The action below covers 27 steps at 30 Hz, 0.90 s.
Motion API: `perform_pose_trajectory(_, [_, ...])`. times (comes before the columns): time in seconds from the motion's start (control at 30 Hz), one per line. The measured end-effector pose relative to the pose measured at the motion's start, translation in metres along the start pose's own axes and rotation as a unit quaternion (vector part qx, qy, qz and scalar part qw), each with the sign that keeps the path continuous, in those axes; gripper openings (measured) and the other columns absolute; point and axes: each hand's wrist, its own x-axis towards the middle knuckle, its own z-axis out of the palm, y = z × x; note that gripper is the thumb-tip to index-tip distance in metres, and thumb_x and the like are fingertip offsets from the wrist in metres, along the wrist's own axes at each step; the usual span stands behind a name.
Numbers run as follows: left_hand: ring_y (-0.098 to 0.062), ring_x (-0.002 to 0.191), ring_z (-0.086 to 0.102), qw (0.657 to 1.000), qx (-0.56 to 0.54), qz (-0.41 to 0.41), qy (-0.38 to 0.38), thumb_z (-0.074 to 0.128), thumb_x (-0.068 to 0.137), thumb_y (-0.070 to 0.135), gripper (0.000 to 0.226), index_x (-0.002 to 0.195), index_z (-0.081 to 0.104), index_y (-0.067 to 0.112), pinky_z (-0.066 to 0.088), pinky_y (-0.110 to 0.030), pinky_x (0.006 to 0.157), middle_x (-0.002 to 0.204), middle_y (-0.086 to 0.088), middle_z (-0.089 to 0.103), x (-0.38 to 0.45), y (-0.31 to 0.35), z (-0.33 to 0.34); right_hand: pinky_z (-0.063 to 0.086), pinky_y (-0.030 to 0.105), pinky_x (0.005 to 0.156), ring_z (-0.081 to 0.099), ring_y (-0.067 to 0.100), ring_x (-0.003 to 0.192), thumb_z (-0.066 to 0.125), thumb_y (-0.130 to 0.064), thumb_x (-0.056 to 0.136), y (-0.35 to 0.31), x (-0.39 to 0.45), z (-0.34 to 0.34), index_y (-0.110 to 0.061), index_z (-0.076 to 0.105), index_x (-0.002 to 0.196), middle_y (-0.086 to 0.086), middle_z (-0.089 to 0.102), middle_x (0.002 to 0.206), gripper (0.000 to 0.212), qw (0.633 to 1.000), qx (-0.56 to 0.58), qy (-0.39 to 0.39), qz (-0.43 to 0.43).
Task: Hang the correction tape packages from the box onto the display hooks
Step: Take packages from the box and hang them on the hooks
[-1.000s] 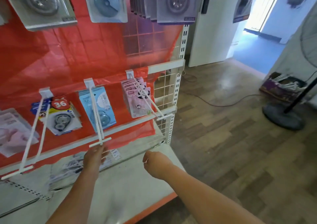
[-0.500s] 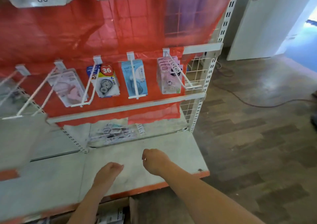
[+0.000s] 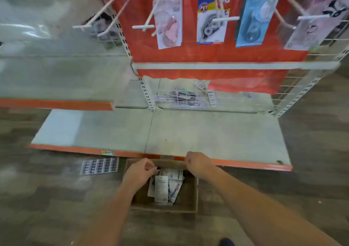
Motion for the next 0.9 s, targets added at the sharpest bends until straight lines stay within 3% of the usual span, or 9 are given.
perform_pose_trajectory(0.1, [-0.011,0.096,0.058,1.0,-0.004,-0.016,-0.003,0.061,0.09,0.039,0.013,0.094,0.059,0.026,0.045,-0.025,0.083,0.095,0.01,0.062,0.004,-0.041,0.007,0.046,0.034,0.087,0.056,0.032,0.11,0.035,-0.008,0.098,-0.011,0.014,0.03,-0.002,0.056,0.113,0.017,0.059,0.121,0.026,1.0,-0.003,-0.009,0.016])
perform_pose_trajectory(0.2, [-0.008,0.092,0.057,0.999,0.0,-0.039,-0.02,0.058,0.092,0.039,0.01,0.094,0.057,0.029,0.045,-0.024,0.08,0.096,0.012,0.061,0.016,-0.08,0.026,0.044,0.029,0.079,0.059,0.028,0.1,0.039,-0.009,0.096,-0.01,0.038,0.066,-0.007,0.058,0.1,0.016,0.062,0.117,0.019,0.999,0.004,-0.006,0.035])
perform_pose_trajectory(0.3, [-0.006,0.085,0.056,0.998,0.001,-0.063,-0.029,0.055,0.093,0.038,0.008,0.093,0.055,0.03,0.047,-0.025,0.076,0.094,0.011,0.061,0.034,-0.114,0.065,0.045,0.032,0.088,0.057,0.031,0.108,0.044,-0.012,0.095,-0.005,0.069,0.109,-0.005,0.057,0.119,0.017,0.059,0.12,0.028,0.997,0.017,-0.028,0.067])
perform_pose_trajectory(0.37, [-0.007,0.084,0.055,0.996,0.008,-0.08,-0.042,0.051,0.095,0.038,0.011,0.096,0.054,0.027,0.046,-0.027,0.078,0.091,0.009,0.059,0.049,-0.131,0.098,0.045,0.035,0.092,0.056,0.032,0.113,0.045,-0.012,0.094,0.005,0.094,0.139,-0.005,0.056,0.121,0.017,0.059,0.121,0.03,0.996,0.007,-0.05,0.067])
perform_pose_trajectory(0.53, [-0.016,0.095,0.058,0.991,0.039,-0.098,-0.085,0.045,0.098,0.035,0.025,0.108,0.058,0.017,0.046,-0.029,0.085,0.102,-0.001,0.063,0.108,-0.17,0.183,0.044,0.032,0.097,0.056,0.023,0.113,0.044,-0.011,0.097,0.042,0.168,0.208,-0.011,0.054,0.122,0.009,0.058,0.124,0.027,0.996,-0.027,-0.067,0.044])
perform_pose_trajectory(0.67, [-0.019,0.1,0.06,0.987,0.055,-0.111,-0.105,0.048,0.096,0.034,0.032,0.119,0.055,0.015,0.044,-0.031,0.082,0.114,-0.005,0.065,0.166,-0.205,0.241,0.047,0.033,0.096,0.056,0.023,0.112,0.045,-0.01,0.096,0.077,0.227,0.262,-0.012,0.052,0.126,0.008,0.057,0.124,0.031,0.996,-0.054,-0.062,0.043])
perform_pose_trajectory(0.8, [-0.025,0.125,0.05,0.979,0.049,-0.157,-0.119,0.051,0.095,0.036,0.052,0.14,0.04,0.013,0.041,-0.031,0.097,0.138,-0.01,0.05,0.22,-0.236,0.284,0.046,0.035,0.093,0.054,0.025,0.114,0.049,-0.012,0.093,0.102,0.285,0.312,-0.012,0.052,0.125,0.01,0.054,0.127,0.032,0.994,-0.094,-0.055,0.022])
perform_pose_trajectory(0.9, [-0.025,0.132,0.043,0.98,0.025,-0.162,-0.117,0.062,0.088,0.037,0.07,0.146,0.03,0.013,0.038,-0.03,0.102,0.146,-0.01,0.04,0.247,-0.253,0.312,0.039,0.037,0.104,0.041,0.029,0.13,0.054,-0.03,0.094,0.113,0.322,0.334,-0.013,0.039,0.139,0.012,0.04,0.143,0.05,0.993,-0.101,-0.059,-0.016])
